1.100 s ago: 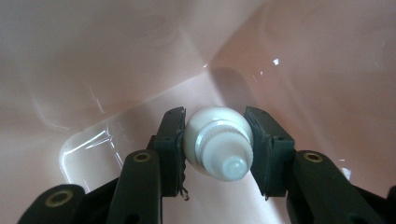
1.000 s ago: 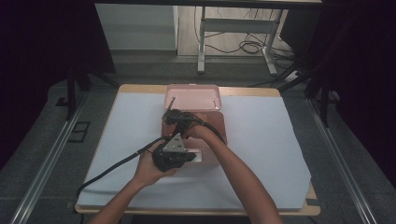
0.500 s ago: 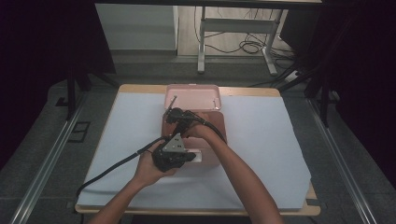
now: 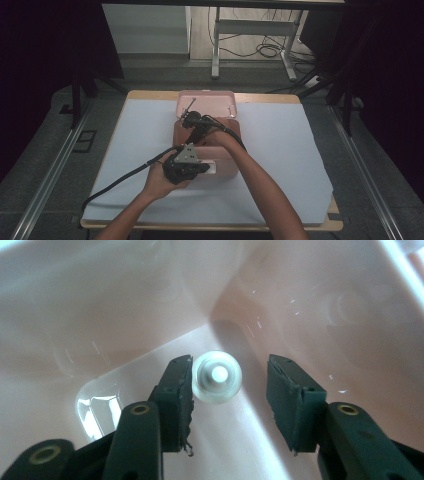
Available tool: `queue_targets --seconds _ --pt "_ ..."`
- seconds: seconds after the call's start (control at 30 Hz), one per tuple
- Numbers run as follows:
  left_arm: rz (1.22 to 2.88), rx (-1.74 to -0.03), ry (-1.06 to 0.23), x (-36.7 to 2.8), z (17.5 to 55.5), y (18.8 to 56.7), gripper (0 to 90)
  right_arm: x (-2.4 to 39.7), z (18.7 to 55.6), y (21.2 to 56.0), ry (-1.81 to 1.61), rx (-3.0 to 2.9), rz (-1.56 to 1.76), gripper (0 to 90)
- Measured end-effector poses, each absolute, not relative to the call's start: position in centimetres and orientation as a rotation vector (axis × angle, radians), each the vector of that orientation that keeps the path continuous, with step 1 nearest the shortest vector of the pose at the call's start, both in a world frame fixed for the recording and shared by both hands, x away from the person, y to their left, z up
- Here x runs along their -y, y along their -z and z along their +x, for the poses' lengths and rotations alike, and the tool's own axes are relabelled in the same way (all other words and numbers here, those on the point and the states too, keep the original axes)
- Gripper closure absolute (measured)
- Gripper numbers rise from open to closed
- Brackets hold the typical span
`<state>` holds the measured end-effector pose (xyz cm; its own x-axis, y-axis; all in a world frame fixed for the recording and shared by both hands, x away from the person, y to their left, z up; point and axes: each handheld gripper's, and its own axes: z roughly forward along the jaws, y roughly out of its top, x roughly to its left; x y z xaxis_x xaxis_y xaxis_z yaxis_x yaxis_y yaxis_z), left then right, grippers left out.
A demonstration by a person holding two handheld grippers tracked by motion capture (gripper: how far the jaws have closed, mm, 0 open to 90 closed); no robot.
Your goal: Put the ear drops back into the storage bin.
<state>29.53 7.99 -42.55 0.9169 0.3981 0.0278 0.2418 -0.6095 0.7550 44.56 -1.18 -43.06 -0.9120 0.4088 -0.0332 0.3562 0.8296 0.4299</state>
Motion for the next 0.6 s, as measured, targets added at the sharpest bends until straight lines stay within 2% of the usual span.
queue_targets --seconds 0.6 --pt "2.247 -0.459 -0.241 -8.0 29.5 42.6 90.0 3.3 43.8 40.2 -0.767 -2.837 0.660 47.6"
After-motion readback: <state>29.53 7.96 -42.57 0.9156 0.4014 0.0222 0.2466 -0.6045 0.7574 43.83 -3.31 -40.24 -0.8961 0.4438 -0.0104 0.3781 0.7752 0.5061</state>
